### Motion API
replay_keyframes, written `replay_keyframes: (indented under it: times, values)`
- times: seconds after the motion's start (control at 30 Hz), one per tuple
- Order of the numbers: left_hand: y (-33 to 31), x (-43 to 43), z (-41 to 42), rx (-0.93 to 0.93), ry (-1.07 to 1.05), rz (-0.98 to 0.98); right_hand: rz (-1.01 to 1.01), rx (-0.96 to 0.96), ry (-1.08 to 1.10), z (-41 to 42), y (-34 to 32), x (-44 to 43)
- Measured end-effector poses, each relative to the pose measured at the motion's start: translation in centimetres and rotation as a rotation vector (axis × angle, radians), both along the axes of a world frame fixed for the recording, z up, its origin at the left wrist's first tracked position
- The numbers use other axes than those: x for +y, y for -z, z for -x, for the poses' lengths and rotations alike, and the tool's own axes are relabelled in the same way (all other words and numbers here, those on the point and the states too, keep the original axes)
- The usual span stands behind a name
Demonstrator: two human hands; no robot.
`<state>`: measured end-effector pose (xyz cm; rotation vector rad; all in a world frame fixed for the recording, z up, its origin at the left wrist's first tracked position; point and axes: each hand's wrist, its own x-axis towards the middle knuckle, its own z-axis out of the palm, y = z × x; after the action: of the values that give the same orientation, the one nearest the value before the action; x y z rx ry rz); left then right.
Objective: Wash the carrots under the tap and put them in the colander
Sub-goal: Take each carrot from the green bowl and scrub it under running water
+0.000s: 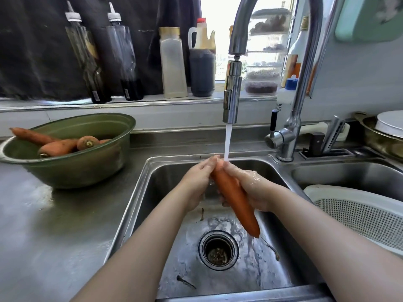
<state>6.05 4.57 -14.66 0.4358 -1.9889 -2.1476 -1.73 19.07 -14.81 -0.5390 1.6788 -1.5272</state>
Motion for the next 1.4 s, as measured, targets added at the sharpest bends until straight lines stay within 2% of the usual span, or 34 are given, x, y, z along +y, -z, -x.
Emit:
replay_keyframes:
  times: [0.1,0.17,0.23,0.33,0.43,0.5,0.67,0.77,0.8,0.9,0.97,1.07,1.2,1.33,1.4]
  values:
    - [0.8,-0.9,-0.9,-0.103,0.223,0.057,0.073,-0.061,0.067,0.1,0.0,-0.4]
    - [1.1,-0.9,-1.3,-0.141,0.305,0.022,0.160,-0.094,0.075,0.1,-0.1,-0.9]
    - [1.3,-0.9,-1.3,-0.114,0.317,-0.006,0.150,-0.042,0.081,-0.1,-0.1,-1.2]
    - [1.2,-1.2,-1.1,-0.108,0.271,0.101,0.062,0.147,0.116,0.3,0.2,-1.1]
    - [0.8,-2.2,-1.4,-0.144,0.241,0.216,0.123,0.136,0.082,1.3,0.2,-0.4]
    - [0.6,-2.6,-1.7,-0.168,0.258,0.231,0.082,0.207,0.081,1.4,0.1,-0.3]
    - [0.6,-2.6,-1.6,-0.203,0.291,0.337,-0.064,0.398,0.321,0.9,0.1,-1.5]
    - [0.6,-2.7,-1.4,-0.202,0.287,0.506,-0.091,0.441,0.299,0.9,0.2,-1.4]
    - [0.6,-2.7,-1.4,-0.201,0.273,0.566,-0.082,0.429,0.238,0.9,0.3,-1.2]
    - [0.4,-3.4,-1.5,-0.206,0.210,0.718,0.022,0.221,0.018,0.6,0.0,-0.4]
    - [0.2,-4.0,-1.5,-0.217,0.150,0.779,0.039,0.235,-0.052,0.3,0.0,-0.3]
    - [0.1,-4.5,-1.5,-0.239,0.076,0.856,0.006,0.365,0.002,-0.7,-0.2,-1.3]
    - [-0.4,-3.8,-1.5,-0.236,0.083,0.981,-0.063,0.452,0.224,-0.6,0.0,-2.6]
    - [-0.8,-3.7,-1.2,-0.258,0.176,1.103,-0.031,0.343,0.184,-0.1,0.0,-2.1]
    - [-0.7,-4.1,-1.4,-0.255,0.211,1.071,0.016,0.232,0.078,0.0,-0.3,-1.5]
